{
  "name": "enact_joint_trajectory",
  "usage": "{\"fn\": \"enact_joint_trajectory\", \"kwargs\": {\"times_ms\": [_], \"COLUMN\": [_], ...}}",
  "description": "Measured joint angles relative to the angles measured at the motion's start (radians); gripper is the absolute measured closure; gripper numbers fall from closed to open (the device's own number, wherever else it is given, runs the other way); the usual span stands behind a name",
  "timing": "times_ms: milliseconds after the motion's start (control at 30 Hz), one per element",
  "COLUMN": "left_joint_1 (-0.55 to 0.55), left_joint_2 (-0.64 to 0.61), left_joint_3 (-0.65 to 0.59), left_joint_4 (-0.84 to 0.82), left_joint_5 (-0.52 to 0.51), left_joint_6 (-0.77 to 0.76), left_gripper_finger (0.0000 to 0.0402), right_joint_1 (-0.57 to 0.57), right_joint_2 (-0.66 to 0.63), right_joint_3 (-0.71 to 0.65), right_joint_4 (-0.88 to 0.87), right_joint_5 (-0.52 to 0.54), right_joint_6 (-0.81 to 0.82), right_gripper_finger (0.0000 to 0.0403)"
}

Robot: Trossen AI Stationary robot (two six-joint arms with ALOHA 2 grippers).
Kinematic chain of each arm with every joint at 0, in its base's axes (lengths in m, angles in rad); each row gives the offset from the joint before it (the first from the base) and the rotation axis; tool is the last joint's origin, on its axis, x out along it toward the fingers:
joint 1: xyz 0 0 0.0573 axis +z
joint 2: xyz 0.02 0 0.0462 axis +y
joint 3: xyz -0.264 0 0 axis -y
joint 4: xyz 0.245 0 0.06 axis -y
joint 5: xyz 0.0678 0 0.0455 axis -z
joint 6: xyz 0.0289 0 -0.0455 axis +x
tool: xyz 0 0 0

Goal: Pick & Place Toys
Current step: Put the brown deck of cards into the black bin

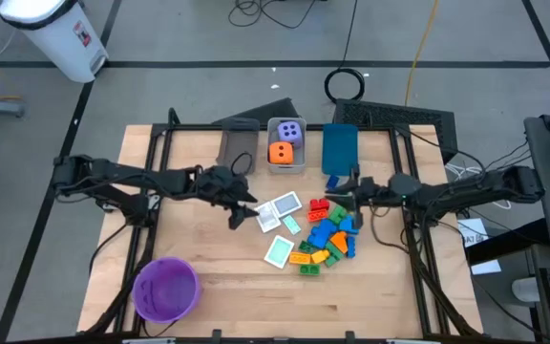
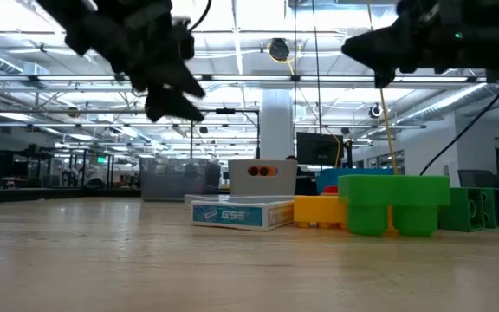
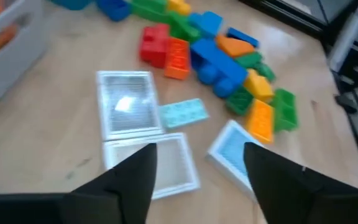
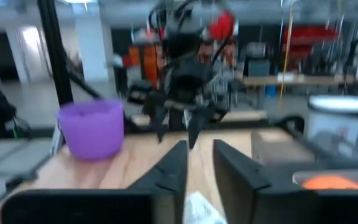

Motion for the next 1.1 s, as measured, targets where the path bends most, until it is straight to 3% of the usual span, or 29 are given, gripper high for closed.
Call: {"fn": "enact_joint_trajectory", "kwargs": {"times_ms": [200,367,667,833,933,1100], "left_joint_1": [-0.121,-0.147,-0.127,-0.121,-0.118,-0.118], "left_joint_2": [0.045,0.164,0.352,0.373,0.348,0.276], "left_joint_3": [0.06,0.06,0.06,0.063,0.067,0.062], "left_joint_4": [-0.119,-0.011,0.072,-0.025,-0.144,-0.286], "left_joint_5": [-0.035,-0.042,-0.033,-0.063,-0.072,0.1], "left_joint_6": [0.211,0.221,0.174,0.15,0.023,-0.134], "left_gripper_finger": [0.0086,0.0079,0.0101,0.0111,0.0112,0.0112], "right_joint_1": [0.0,0.0,0.0,0.0,0.0,0.0], "right_joint_2": [-0.005,0.003,0.005,0.005,0.005,0.005], "right_joint_3": [-0.077,-0.081,-0.081,-0.081,-0.081,-0.081], "right_joint_4": [0.161,0.137,0.123,0.123,0.121,0.116], "right_joint_5": [-0.001,-0.003,-0.005,-0.009,-0.011,-0.013], "right_joint_6": [0.029,0.03,0.067,0.067,0.067,0.067], "right_gripper_finger": [0.0243,0.0206,0.0201,0.0208,0.0208,0.0207]}}
